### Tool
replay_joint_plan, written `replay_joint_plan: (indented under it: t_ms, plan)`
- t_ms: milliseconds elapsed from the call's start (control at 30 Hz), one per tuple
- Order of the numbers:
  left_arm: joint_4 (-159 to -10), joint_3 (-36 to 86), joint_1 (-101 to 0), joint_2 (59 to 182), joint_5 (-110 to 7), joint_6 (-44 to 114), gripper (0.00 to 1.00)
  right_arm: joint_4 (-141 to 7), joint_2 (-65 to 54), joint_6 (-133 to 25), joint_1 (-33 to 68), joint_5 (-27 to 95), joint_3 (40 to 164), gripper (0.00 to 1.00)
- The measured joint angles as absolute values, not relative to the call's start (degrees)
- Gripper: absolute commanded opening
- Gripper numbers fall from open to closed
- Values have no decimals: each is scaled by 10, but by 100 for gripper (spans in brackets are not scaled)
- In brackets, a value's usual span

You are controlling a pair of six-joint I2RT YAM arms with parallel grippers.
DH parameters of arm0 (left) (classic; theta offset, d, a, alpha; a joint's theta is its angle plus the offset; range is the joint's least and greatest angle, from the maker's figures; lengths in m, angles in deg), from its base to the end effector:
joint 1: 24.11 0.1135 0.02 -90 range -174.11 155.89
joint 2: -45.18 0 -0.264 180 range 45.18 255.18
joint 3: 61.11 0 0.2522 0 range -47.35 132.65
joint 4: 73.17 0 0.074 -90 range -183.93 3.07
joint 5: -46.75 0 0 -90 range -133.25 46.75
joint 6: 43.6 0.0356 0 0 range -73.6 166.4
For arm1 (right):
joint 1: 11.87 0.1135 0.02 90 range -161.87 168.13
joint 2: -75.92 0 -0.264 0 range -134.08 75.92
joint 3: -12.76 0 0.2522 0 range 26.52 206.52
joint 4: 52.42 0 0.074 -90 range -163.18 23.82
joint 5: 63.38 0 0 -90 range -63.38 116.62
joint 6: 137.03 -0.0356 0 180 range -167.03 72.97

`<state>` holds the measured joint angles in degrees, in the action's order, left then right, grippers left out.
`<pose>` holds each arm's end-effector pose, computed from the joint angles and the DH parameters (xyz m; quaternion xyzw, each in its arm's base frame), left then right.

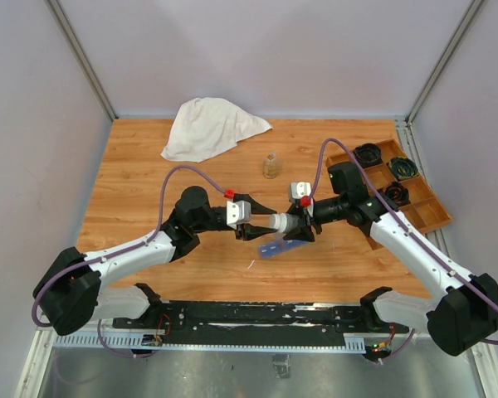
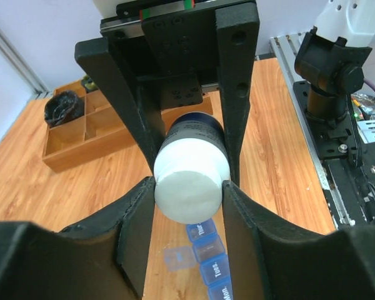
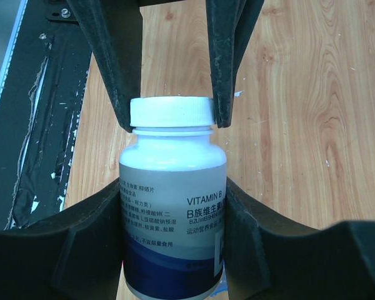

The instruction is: Sort the pills into containers

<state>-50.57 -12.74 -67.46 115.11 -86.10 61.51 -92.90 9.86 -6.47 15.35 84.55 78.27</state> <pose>0.1754 -0.1989 0.2706 0.5459 0.4419 -0.4102 0.5817 0.1953 0.1344 0.2914 -0.6106 0.5490 0.3956 0.4113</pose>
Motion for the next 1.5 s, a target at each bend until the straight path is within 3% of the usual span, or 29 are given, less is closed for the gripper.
replay_joint_plan:
  t_ms: [100,267,367,733,867,1267,1500]
  plan:
    - [-505,-128,-675,1151,-868,605,37,-928,98,-65,152,845,784,1]
    - [-492,-130,-675,1151,-862,547,11,-928,98,-65,150,849,784,0]
    - [-487,-131,-675,1151,-841,474,1,-927,98,-65,150,850,784,1]
    - [-463,-174,-720,1135,-642,185,0,-934,88,-66,150,834,785,1]
    - [-469,-186,-729,1117,-583,89,5,-927,87,-66,151,836,786,1]
    - [-474,-185,-730,1122,-557,-21,14,-923,87,-66,150,831,790,1]
    - [-487,-182,-730,1126,-555,-77,11,-929,87,-66,150,828,790,1]
